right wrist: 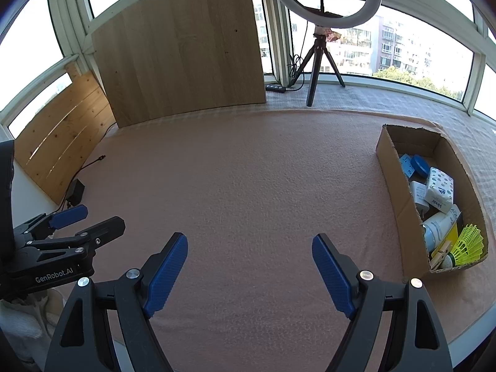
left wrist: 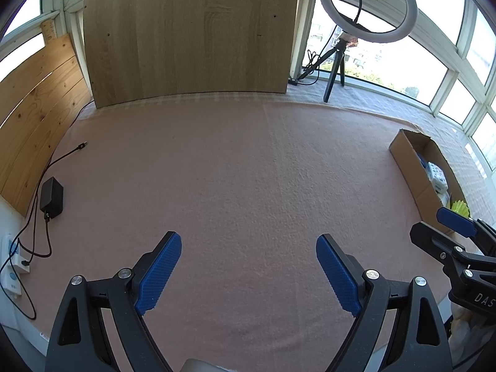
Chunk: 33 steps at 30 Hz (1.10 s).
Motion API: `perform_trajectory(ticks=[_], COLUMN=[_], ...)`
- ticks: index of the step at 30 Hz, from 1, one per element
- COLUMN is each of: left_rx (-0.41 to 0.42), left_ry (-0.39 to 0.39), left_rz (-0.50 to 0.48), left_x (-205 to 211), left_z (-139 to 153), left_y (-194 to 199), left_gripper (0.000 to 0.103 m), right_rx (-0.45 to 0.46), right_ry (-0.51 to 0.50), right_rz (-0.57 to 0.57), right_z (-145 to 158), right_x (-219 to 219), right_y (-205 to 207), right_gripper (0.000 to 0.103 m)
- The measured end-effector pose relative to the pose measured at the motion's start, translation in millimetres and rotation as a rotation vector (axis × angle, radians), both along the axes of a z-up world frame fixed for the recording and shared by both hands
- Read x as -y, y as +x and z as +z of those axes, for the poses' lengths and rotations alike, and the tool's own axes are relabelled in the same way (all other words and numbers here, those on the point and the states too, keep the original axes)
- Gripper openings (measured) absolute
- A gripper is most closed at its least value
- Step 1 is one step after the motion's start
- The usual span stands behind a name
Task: Organize objects
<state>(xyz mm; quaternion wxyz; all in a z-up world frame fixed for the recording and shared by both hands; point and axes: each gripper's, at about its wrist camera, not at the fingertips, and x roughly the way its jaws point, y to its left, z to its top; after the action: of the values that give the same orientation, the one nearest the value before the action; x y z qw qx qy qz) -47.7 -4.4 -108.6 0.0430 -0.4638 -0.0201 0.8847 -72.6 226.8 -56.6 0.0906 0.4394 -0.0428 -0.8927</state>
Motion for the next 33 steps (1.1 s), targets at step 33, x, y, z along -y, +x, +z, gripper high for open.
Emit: perform_trajectory(ticks=[33], left_rx=[-0.004], left_ry=[-0.009], left_rz=[-0.006], left_x=[-3.4], left_z=[1.6], left_y=[3.8], left_gripper=[0.091], right_rx=[0.002], right_ry=[0.000], right_rz=[-0.001], right_z=[0.6], right_x=[-0.1], right_y=[1.6], right_gripper=[0.079])
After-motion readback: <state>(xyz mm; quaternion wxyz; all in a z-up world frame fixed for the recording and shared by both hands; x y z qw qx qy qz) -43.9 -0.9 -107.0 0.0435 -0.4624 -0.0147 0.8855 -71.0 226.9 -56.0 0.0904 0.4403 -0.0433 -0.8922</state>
